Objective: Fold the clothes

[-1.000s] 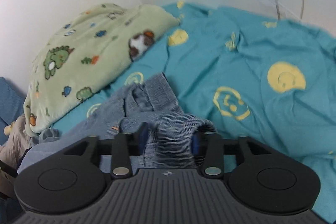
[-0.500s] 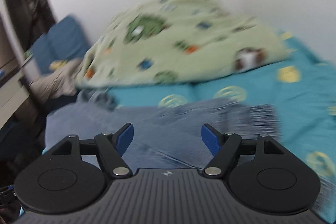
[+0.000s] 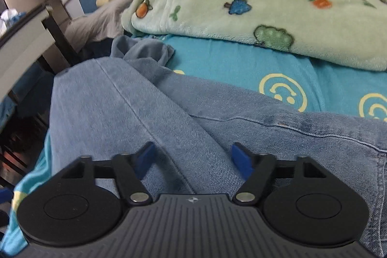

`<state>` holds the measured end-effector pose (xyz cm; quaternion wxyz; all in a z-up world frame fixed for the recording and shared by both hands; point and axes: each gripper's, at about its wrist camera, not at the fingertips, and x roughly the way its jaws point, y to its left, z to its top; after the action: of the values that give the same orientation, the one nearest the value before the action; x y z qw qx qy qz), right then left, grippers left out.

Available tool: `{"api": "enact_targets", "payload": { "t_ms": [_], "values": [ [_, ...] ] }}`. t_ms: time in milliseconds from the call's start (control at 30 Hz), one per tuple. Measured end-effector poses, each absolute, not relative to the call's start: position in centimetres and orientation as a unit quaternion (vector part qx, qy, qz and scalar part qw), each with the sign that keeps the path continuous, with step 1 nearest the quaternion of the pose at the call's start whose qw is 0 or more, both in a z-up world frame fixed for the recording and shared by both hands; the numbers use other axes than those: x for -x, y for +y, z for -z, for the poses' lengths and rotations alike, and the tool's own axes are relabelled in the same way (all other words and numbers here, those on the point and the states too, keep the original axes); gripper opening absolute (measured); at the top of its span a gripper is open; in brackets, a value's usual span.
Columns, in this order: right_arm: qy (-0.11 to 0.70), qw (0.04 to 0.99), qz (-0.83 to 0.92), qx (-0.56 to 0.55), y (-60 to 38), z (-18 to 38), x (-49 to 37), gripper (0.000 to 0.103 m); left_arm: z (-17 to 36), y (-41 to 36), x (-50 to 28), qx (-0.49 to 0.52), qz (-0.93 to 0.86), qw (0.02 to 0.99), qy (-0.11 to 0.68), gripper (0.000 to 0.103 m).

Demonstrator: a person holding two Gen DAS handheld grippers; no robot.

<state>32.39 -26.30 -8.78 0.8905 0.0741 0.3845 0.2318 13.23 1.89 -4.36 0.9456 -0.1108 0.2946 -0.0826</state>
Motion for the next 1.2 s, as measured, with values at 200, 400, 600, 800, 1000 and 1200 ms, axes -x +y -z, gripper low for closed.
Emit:
{"api": "enact_targets", "payload": {
  "t_ms": [200,400,600,800,1000,1200],
  "values": [
    [0.367,0.898,-0.24,-0.035,-25.1,5.5,-27.1,0.004,2.7,3.0,-12.4,0.13,0.081,0.949,0.274,0.056],
    [0.344,0.901,-0.262,0.028,-22.0,2.1,-18.2,0.003,1.2,3.6,-11.4,0.152,0.084,0.95,0.261,0.056],
    [0.336,0.893,-0.287,0.088,-18.0,2.8,-9.3,0.003,-0.1,4.1,-10.1,0.156,0.097,0.953,0.24,0.056],
    [0.37,0.889,-0.249,0.103,-16.0,7.0,-5.6,0.008,0.3,3.9,-10.4,0.149,0.095,0.953,0.247,0.056],
    [0.356,0.907,-0.218,-0.054,-20.9,4.9,-4.8,0.059,1.6,3.5,-10.8,0.142,0.096,0.948,0.267,0.056],
    [0.288,0.9,-0.069,-0.32,-30.7,4.4,-2.1,0.066,1.9,2.5,-10.7,0.134,0.106,0.946,0.275,0.056]
  ]
}}
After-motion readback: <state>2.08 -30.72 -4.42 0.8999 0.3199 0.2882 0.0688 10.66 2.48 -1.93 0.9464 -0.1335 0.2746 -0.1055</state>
